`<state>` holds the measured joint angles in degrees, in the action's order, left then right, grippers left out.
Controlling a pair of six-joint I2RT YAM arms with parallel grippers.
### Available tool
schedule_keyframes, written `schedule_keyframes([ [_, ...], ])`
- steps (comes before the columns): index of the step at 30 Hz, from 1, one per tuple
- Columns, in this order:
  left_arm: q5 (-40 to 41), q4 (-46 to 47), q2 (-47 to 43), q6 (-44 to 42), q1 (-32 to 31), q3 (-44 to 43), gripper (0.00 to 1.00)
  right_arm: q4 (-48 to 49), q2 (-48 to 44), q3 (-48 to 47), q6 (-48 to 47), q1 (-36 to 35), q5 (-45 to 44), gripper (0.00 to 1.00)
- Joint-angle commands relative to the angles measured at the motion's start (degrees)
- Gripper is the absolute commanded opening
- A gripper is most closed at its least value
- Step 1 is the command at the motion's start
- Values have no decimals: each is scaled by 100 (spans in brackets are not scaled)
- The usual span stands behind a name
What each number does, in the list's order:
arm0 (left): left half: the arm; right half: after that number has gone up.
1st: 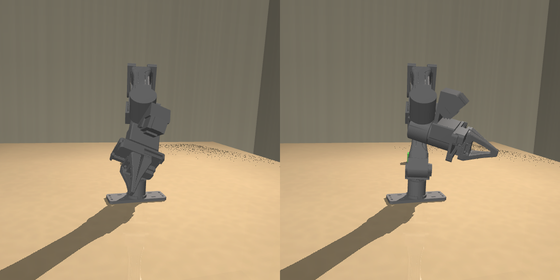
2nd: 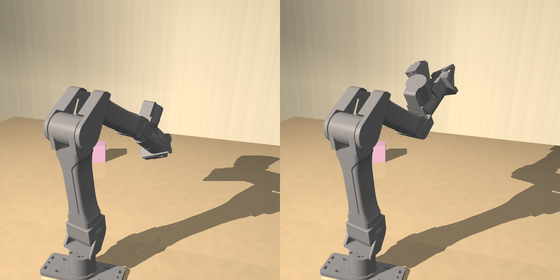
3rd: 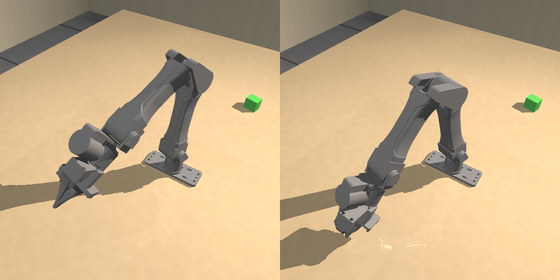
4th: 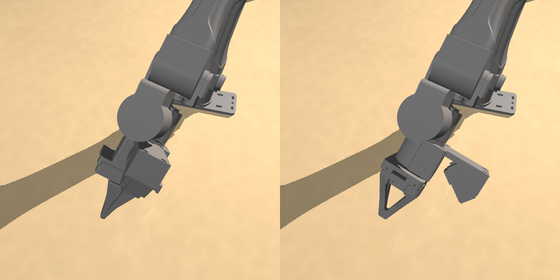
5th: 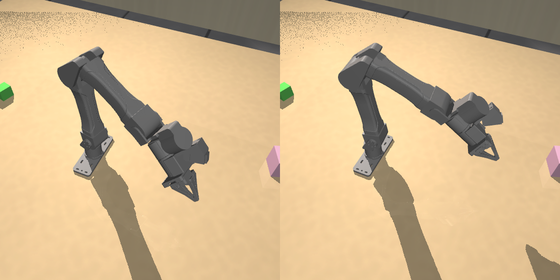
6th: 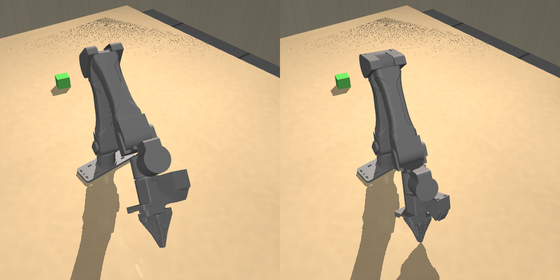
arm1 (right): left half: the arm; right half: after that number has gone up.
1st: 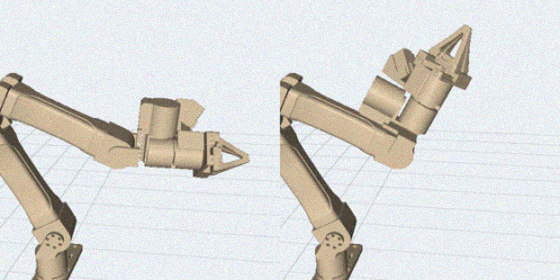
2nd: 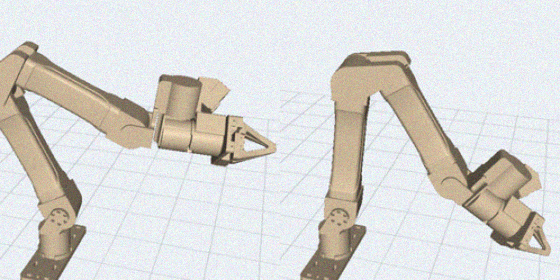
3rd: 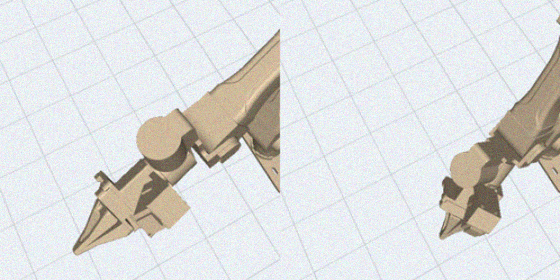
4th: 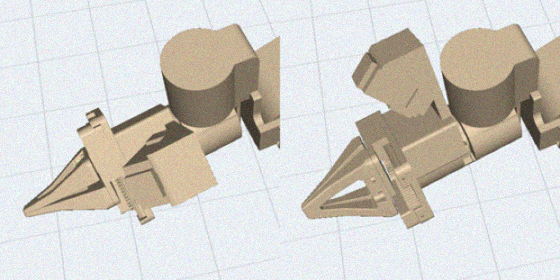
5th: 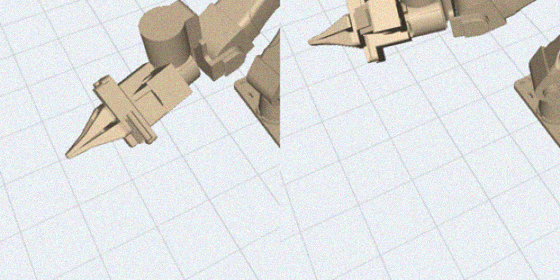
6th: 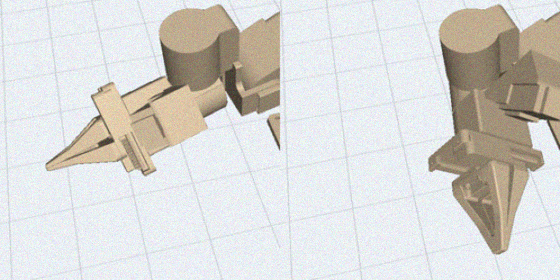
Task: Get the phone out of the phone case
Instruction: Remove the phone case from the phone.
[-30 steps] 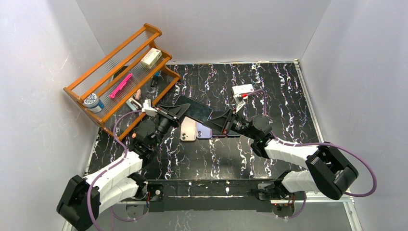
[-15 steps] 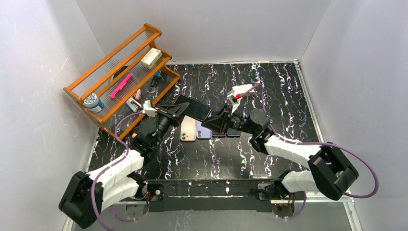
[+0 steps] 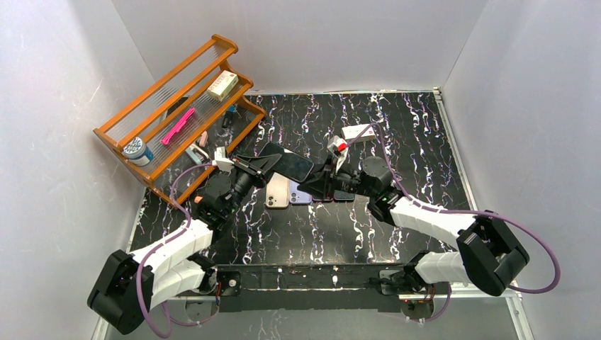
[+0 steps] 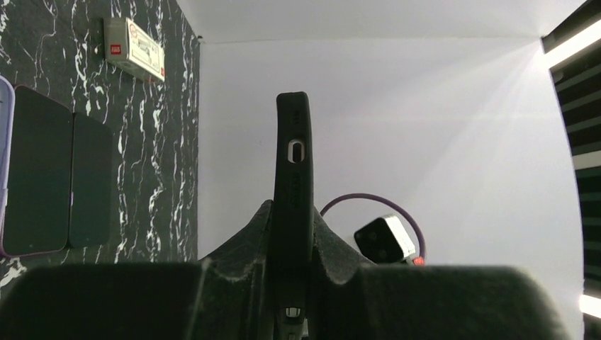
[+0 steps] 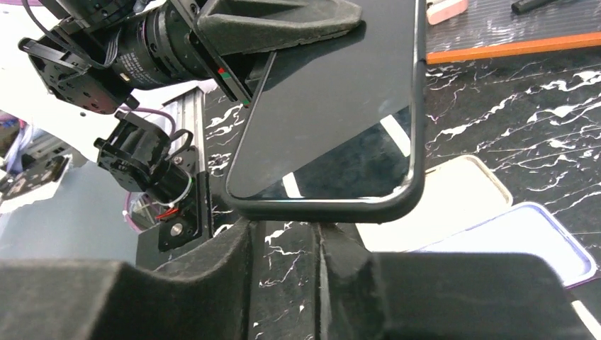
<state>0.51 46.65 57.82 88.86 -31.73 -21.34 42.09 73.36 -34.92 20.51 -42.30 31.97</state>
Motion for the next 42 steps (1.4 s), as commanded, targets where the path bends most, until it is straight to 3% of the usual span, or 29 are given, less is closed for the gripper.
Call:
schedule_keyframes([
  [1, -342, 318, -44, -323, -45, -166, 0, 917, -300, 320, 864, 60, -107, 42],
  [9, -379, 352, -90, -425, -45, -160, 0, 1904, -281, 551, 2302, 72, -379, 64],
  [12, -420, 361, -112, -463, -44, -164, 0, 2239, -208, 600, 2669, 98, -522, 66],
  [20, -562, 421, -174, -506, -44, -169, 0, 2768, 21, 825, 3286, 222, -977, 58],
  [31, -701, 441, -80, -437, -44, -247, 0, 2964, 433, 565, 2799, 249, -28, 34],
  [36, -651, 441, -52, -424, -44, -245, 0, 2963, 511, 442, 2613, 258, 503, 38],
  [42, -649, 441, -52, -490, -44, -274, 0, 2879, 470, 351, 2743, 253, 549, 44],
])
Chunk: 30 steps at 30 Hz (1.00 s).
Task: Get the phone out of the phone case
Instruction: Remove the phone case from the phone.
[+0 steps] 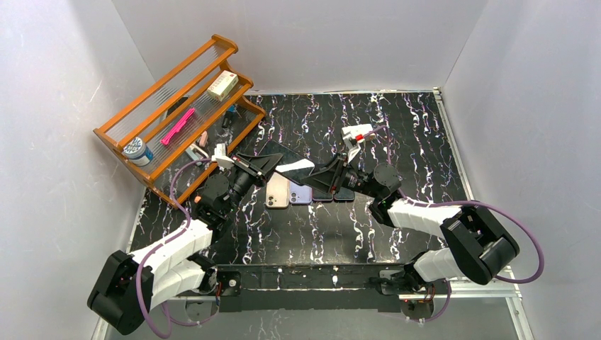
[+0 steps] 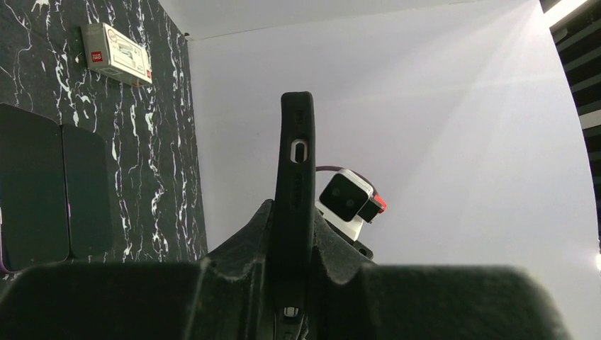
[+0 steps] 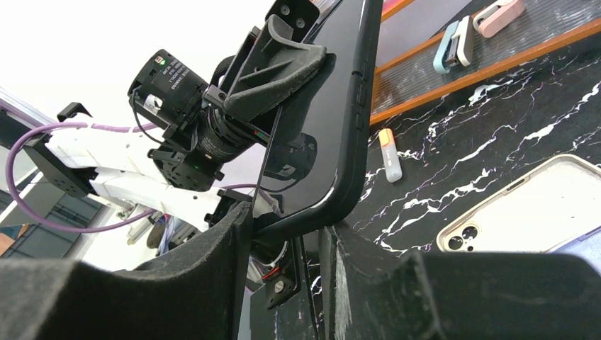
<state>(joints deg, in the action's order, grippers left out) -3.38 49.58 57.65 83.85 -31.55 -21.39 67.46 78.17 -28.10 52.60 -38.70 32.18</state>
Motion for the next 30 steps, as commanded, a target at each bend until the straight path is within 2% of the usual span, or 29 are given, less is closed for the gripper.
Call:
schedule_keyframes([
  [1, -257, 148, -34, 1, -62, -269, 0, 338, -12, -342, -430, -110, 519, 45],
  [7, -268, 151, -43, -43, -62, -276, 0, 346, -34, -436, -225, -108, 552, 50],
  [14, -265, 156, -29, -86, -63, -303, 0, 397, 20, -508, -67, -109, 656, 51],
  [24, -316, 152, 20, -141, -65, -344, 0, 442, 84, -478, -41, -103, 476, 40],
  [28, -344, 157, 27, -147, -62, -340, 0, 432, 125, -516, 18, -103, 396, 32],
  [30, -360, 157, 14, -118, -62, -347, 0, 342, 153, -557, -124, -105, 478, 25],
])
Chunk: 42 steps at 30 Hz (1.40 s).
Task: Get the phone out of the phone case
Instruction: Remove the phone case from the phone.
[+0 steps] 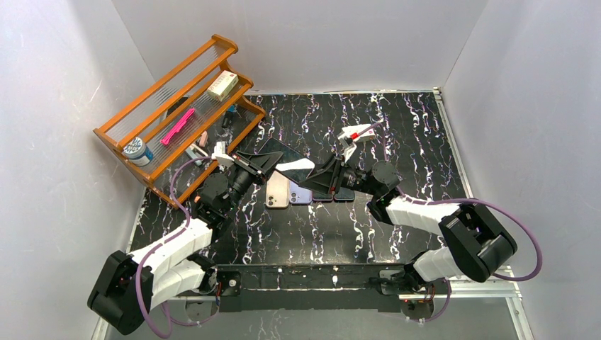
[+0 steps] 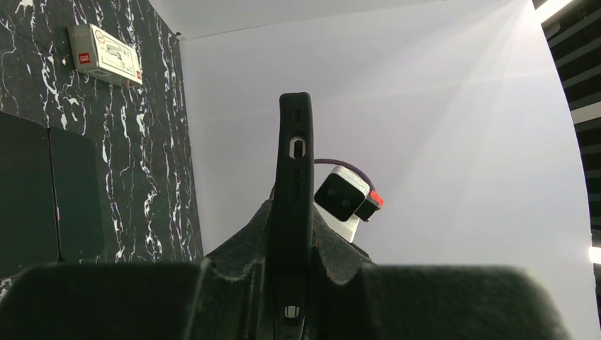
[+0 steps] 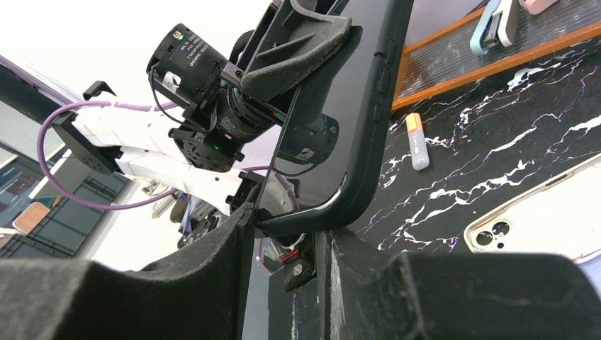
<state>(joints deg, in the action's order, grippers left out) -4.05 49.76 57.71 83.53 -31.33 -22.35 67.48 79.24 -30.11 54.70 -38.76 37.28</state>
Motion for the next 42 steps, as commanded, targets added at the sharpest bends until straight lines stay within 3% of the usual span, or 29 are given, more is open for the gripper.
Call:
schedule_keyframes([
  [1, -297, 132, -1, -64, -84, -252, 0, 285, 55, -365, -439, -98, 25, 21],
  [6, -376, 29, 25, 120, -84, -270, 0, -180, -23, -441, -1307, -101, 269, 2],
  [20, -587, -132, 38, 225, -90, -391, 0, -1991, -114, -1203, -3442, -100, 427, 1],
  [37, -579, -232, -8, -59, -35, -426, 0, -2582, -62, -1294, -4032, -75, -44, 1],
  [38, -587, -264, -32, -135, 6, -428, 0, -2576, -104, -1211, -3985, -38, 6, 2],
  [40, -666, -352, -61, -266, 150, -435, 0, -2489, -226, -999, -3869, 35, 24, 16],
  [42, -985, -391, -32, -461, 396, -512, 0, -2452, -390, -769, -3767, 150, 25, 23],
])
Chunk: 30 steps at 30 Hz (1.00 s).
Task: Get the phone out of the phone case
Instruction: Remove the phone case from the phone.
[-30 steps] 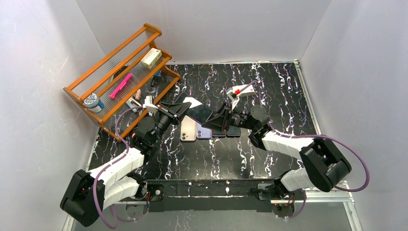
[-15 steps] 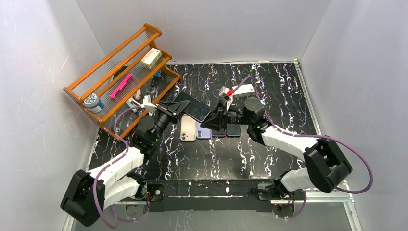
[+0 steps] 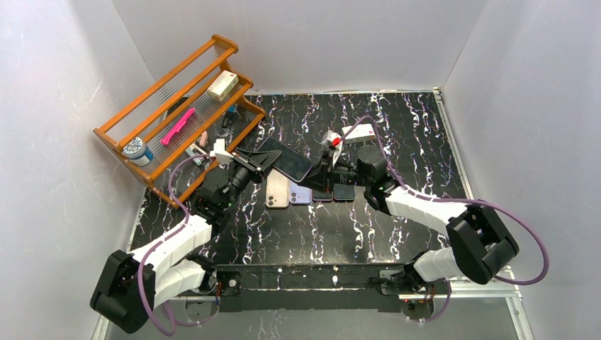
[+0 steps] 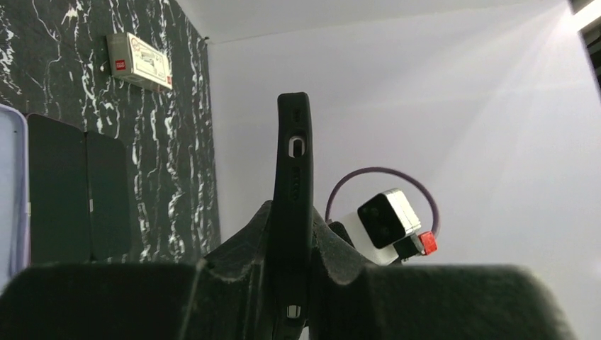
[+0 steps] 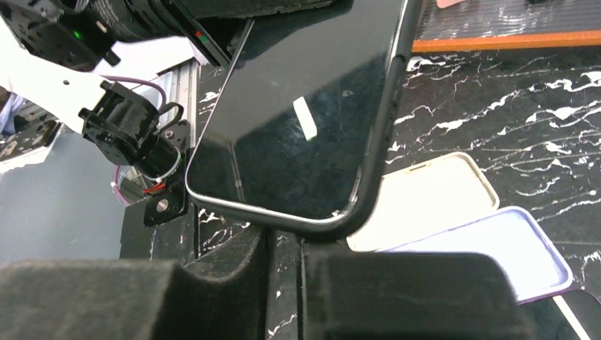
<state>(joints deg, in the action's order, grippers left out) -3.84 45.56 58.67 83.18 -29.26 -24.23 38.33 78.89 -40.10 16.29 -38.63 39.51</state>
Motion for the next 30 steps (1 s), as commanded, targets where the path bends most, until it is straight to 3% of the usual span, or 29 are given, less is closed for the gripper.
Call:
schedule_keyframes([
  [1, -1261, -29, -94, -516, 325, -400, 0, 465, -445, 328, 127, 214, -135, 27],
  [7, -2529, -402, 122, -1350, 972, -921, 0, -21, -917, 506, -3, 505, 420, 55],
  [14, -3693, -2018, 338, -3366, 1047, -2031, 0, -820, -1182, 276, -614, 506, 816, 73],
  [18, -4236, -2723, 477, -4255, 1053, -2554, 0, -1274, -1098, -55, -998, 485, 1135, 76],
  [22, -4834, -2573, 556, -4335, 1052, -2748, 0, -1202, -926, -178, -1400, 467, 1655, 76],
  [30, -5406, -2570, 583, -4565, 1049, -2928, 0, -1769, -618, -688, -2420, 51, 1668, 71],
])
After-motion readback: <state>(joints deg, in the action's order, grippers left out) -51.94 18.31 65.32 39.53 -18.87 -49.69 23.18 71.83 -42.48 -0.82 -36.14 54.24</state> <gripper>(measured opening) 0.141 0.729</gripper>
